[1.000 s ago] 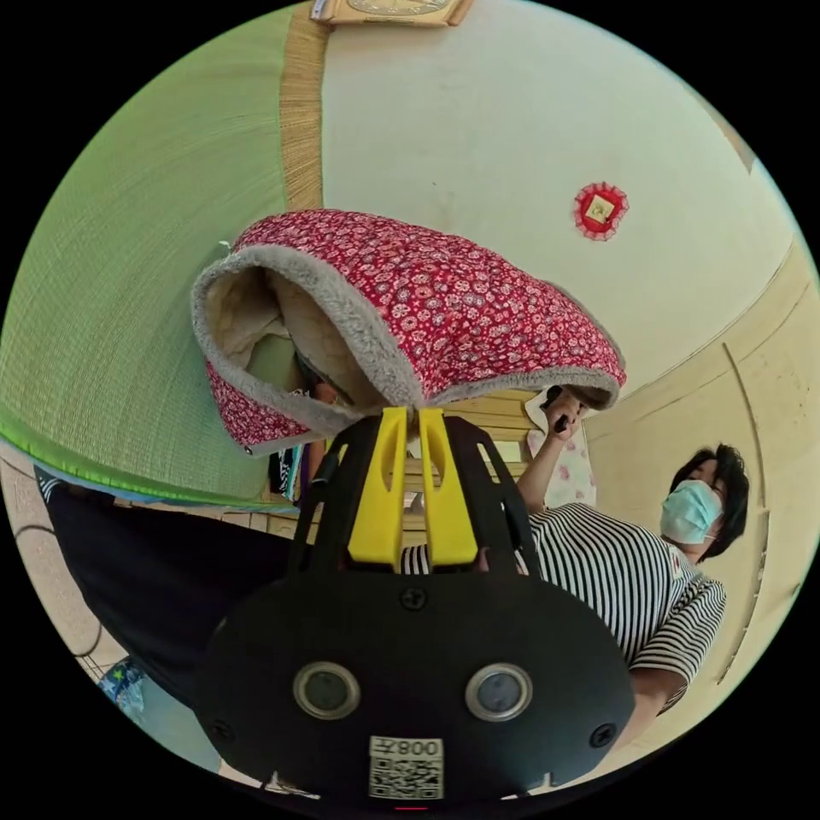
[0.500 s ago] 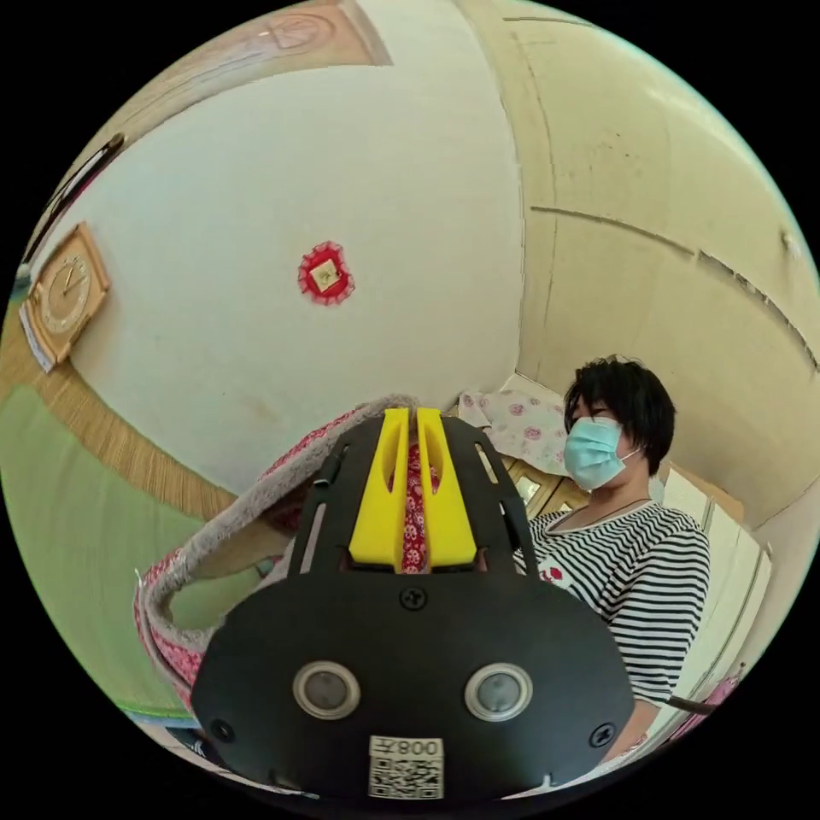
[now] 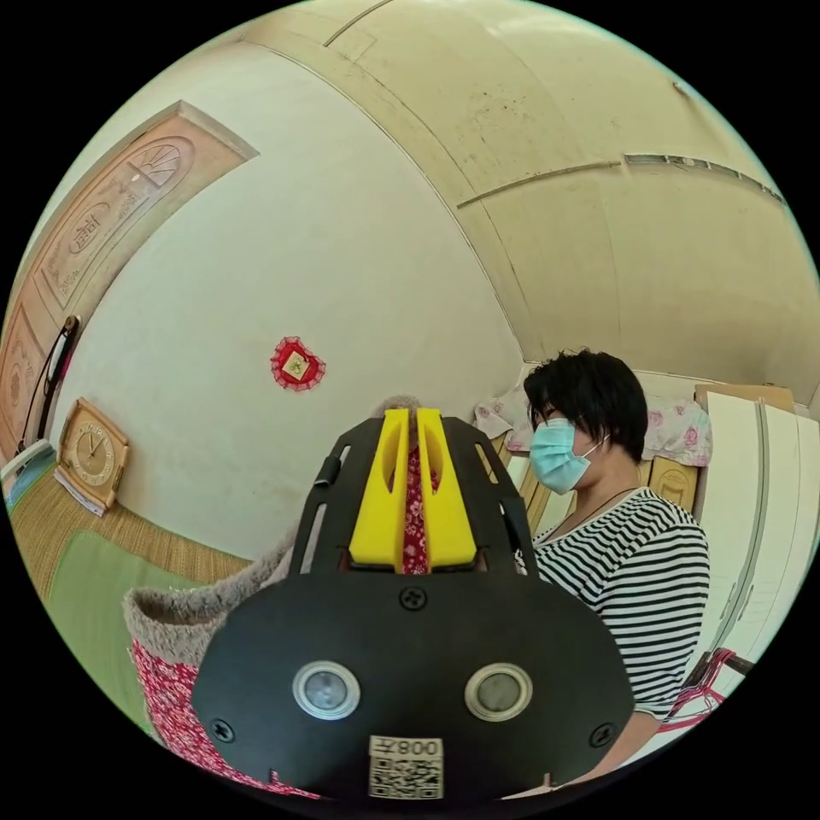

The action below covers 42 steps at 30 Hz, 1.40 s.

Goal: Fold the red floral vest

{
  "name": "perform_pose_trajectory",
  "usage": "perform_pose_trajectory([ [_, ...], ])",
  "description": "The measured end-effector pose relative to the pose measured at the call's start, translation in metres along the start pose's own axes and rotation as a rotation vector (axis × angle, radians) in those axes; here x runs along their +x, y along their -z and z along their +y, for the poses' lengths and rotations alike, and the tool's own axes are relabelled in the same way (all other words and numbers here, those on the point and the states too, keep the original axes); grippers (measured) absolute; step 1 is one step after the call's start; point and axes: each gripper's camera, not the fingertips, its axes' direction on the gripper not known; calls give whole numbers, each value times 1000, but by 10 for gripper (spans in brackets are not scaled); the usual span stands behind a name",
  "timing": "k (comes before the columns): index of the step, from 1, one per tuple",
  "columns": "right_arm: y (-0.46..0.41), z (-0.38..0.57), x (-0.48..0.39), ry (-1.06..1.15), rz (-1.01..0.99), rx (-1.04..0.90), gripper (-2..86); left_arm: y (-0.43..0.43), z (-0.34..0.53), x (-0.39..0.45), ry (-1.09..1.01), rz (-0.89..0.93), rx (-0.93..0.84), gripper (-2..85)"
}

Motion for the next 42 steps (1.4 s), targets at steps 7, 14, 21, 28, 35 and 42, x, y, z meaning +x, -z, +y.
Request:
perform_pose_trajectory([
  [7,9,3,33,-32,31,1,45,-21,5,-12,38,-52,-39,17],
  [14,5,3,120,-144,166,-25,48,-68,12,-71,107,-106,-109,19],
  [21,-38,-28,324,-386,518,-195,62,-181,26,-264,309,-264,-335,32],
  [28,-84,-4,532,-758,890,-421,76,-274,111,-476,640,-434,-577,77],
  [35,-71,65,634,-944,923,-322,77,-295,248,-547,906,-340,-859,84],
  [42,-72,175,706,-1187,1047,-617,88,-338,384,-565,1192,-295,-1151,108],
])
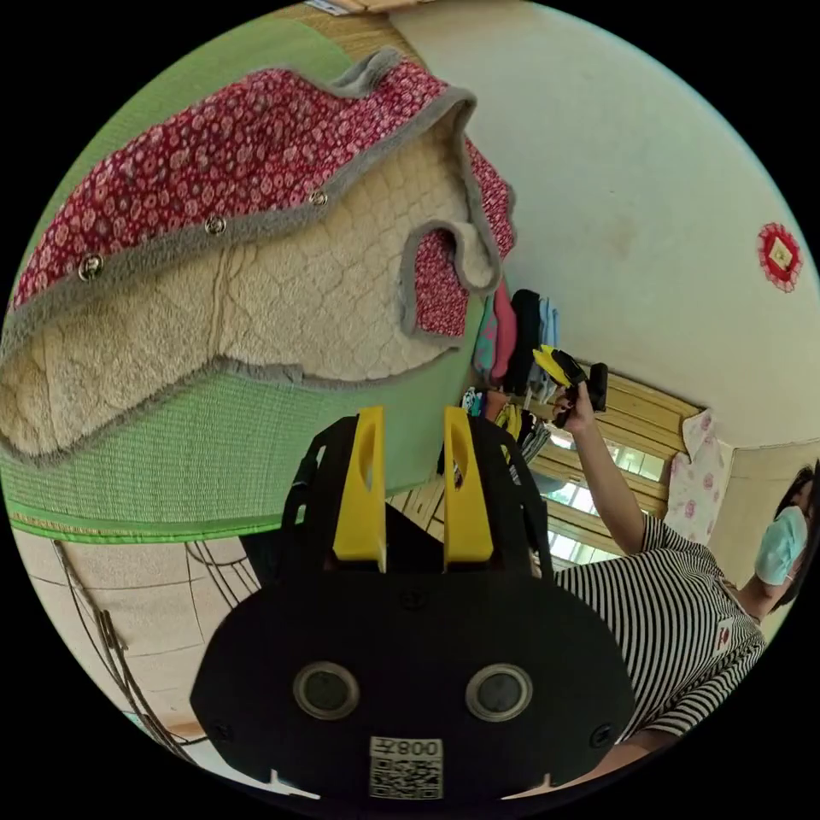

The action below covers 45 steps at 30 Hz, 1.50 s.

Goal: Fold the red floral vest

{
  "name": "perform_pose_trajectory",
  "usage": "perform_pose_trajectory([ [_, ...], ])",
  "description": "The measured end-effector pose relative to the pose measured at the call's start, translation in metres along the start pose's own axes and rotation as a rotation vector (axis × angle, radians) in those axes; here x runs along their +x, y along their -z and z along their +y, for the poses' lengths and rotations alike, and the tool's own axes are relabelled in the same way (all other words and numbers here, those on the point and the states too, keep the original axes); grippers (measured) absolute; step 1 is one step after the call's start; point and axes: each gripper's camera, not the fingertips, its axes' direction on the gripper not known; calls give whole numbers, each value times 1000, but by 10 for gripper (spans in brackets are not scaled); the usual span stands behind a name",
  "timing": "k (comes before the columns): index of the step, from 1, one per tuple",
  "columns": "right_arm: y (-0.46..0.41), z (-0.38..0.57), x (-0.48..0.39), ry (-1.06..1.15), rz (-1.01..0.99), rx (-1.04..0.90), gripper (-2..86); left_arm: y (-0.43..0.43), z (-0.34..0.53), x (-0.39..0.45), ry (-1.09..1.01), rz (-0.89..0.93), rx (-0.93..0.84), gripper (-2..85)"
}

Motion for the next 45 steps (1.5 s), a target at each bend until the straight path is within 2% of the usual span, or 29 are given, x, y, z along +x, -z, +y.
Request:
perform_pose_trajectory([
  [2,-27,-11,10,-16,30,-71,91,-23,-13,-12,64,33,-21,114],
  [6,-78,-47,26,10,87,-169,103,-59,-42,-38,225,101,54,119],
  [10,-106,-81,30,84,142,-194,111,-90,-67,-59,355,187,178,120],
  [13,-125,-106,34,144,177,-204,114,-112,-87,-62,393,192,207,118],
  [21,-153,-152,50,188,209,-190,87,-159,-136,-56,439,107,185,66],
  [24,-159,-161,59,170,181,-188,62,-171,-144,-54,441,87,177,26],
  [29,-149,-166,69,175,106,-159,20,-187,-150,-41,423,104,193,8],
  [36,-110,-144,79,204,-102,-92,5,-195,-148,-9,335,140,200,2],
  [45,-90,-86,80,233,-158,-126,4,-193,-118,31,287,79,142,0],
])
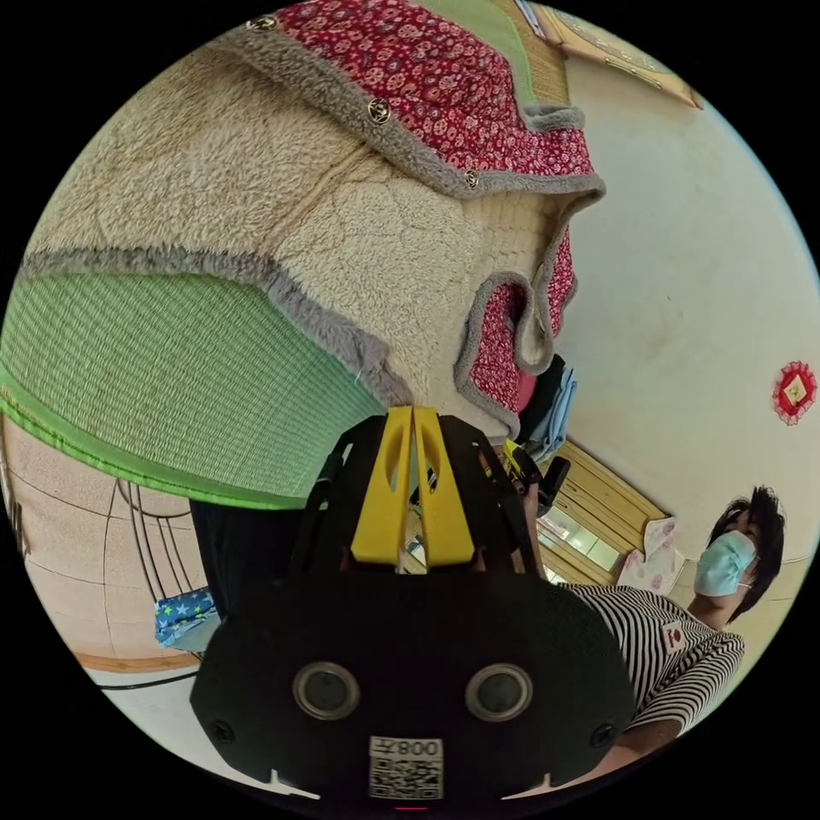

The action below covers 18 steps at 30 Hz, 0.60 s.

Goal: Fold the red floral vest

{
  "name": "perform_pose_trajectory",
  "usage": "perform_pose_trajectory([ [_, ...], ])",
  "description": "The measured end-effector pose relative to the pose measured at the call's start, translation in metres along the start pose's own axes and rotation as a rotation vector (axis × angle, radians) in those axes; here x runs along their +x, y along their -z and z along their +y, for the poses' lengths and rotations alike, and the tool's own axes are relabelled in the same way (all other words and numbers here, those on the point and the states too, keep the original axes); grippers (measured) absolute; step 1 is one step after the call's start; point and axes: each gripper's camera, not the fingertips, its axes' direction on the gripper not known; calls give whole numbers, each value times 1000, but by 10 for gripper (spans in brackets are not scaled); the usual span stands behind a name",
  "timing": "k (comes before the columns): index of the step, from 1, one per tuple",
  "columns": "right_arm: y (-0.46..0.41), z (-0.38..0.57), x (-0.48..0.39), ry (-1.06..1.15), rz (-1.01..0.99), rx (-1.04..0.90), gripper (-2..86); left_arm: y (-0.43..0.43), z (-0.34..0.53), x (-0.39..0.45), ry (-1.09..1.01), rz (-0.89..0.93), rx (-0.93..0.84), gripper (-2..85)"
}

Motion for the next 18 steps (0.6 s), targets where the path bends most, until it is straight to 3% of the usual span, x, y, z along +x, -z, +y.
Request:
perform_pose_trajectory([
  [10,-66,68,52,-223,-37,-200,2,-48,30,15,18,-206,-210,12],
  [18,-22,68,42,-240,-73,43,19,-115,21,96,-232,-290,-331,80],
])
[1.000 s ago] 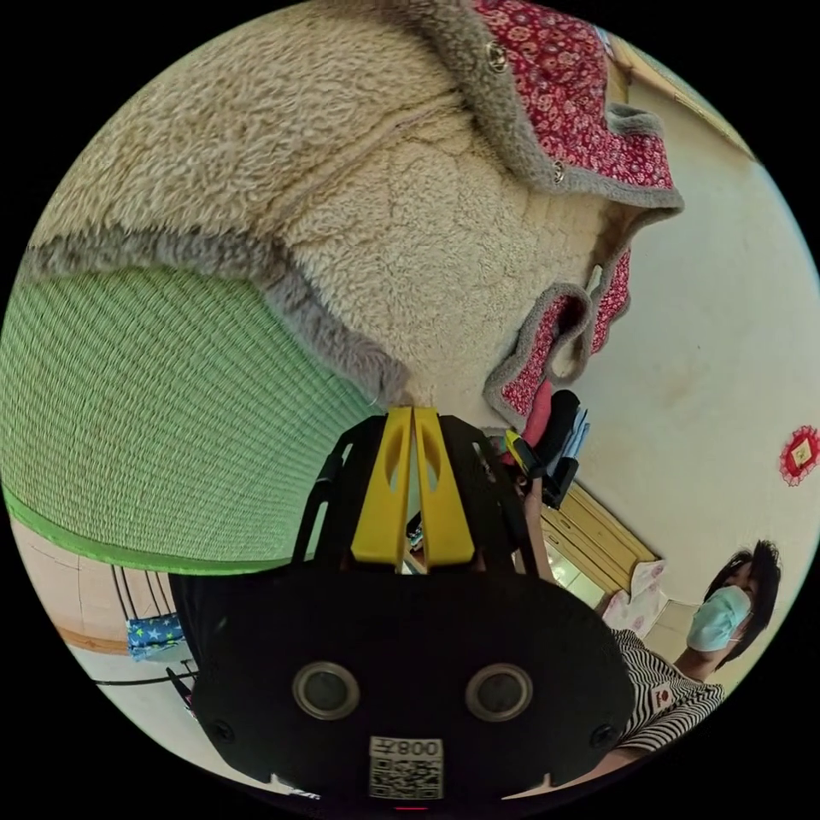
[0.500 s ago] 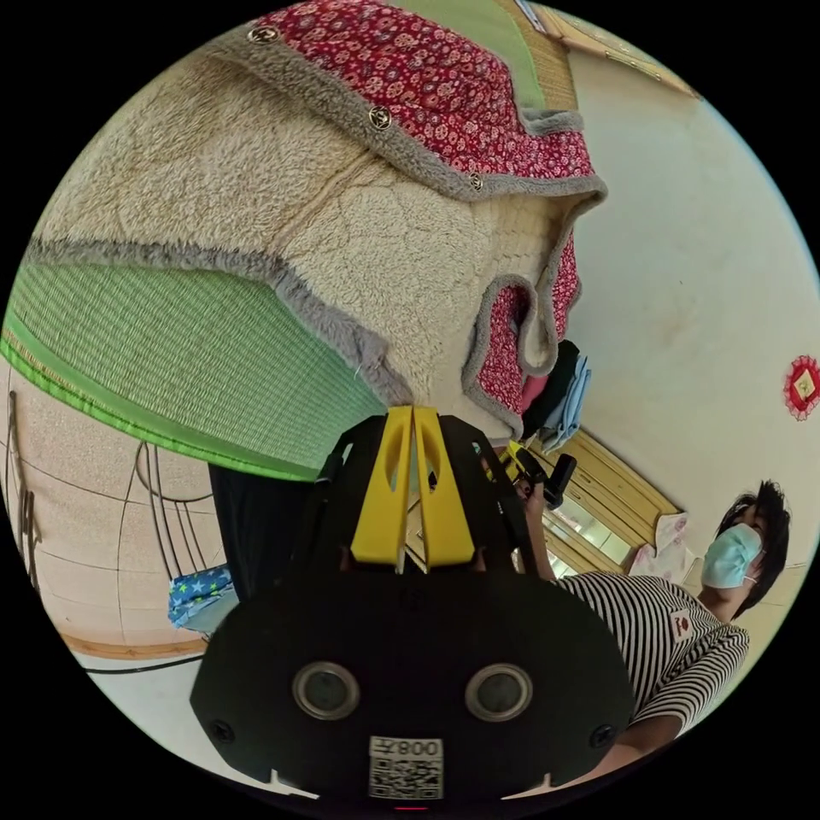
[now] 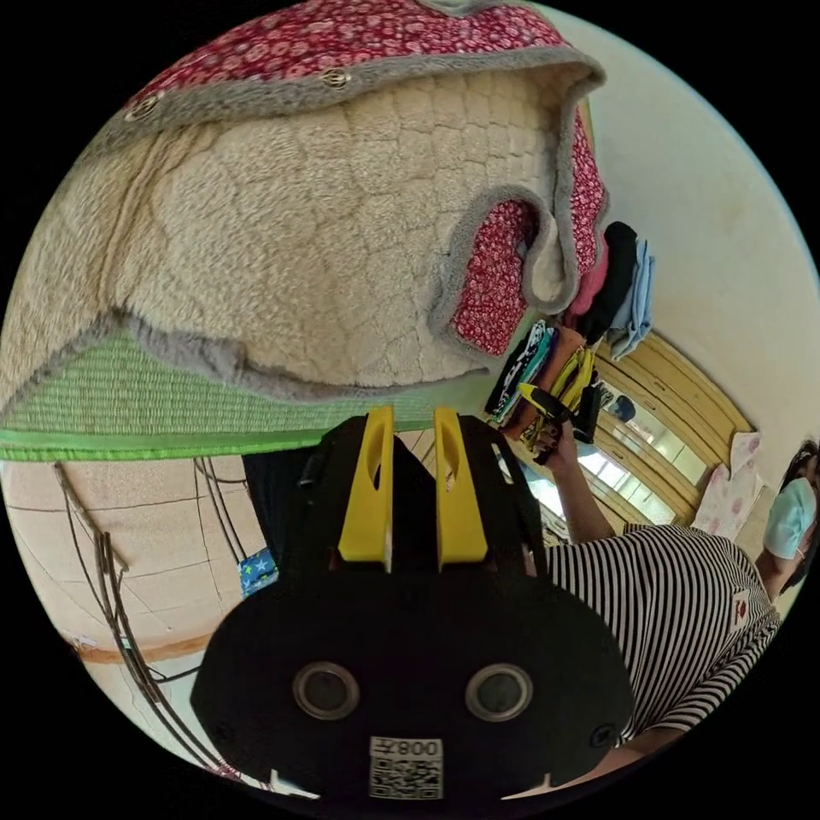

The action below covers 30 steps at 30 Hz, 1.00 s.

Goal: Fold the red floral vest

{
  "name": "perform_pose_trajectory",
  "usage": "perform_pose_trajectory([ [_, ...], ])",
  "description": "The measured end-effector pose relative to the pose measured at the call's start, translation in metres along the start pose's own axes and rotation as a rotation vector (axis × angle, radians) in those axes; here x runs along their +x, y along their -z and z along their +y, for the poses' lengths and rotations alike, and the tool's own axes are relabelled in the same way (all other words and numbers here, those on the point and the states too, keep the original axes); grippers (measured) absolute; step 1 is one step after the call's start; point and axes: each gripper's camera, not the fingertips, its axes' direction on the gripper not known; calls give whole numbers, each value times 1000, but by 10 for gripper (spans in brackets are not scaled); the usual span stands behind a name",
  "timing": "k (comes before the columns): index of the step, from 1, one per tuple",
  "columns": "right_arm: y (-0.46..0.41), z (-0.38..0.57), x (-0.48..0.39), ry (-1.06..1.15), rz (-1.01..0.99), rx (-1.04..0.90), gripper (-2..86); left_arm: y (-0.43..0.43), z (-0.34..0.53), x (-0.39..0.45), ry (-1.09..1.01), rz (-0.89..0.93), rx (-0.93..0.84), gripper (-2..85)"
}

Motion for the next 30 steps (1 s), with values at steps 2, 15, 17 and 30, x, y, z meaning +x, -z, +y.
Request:
perform_pose_trajectory([
  [2,12,-14,-25,78,31,71,33,-8,-20,23,-61,-46,-10,90],
  [15,-43,-94,-154,418,615,35,112,-45,-96,134,-234,-437,8,94],
  [17,-53,-99,-151,396,659,9,92,-49,-97,139,-219,-443,12,89],
  [30,4,-104,-144,348,378,61,0,-13,-68,196,-370,-263,9,43],
])
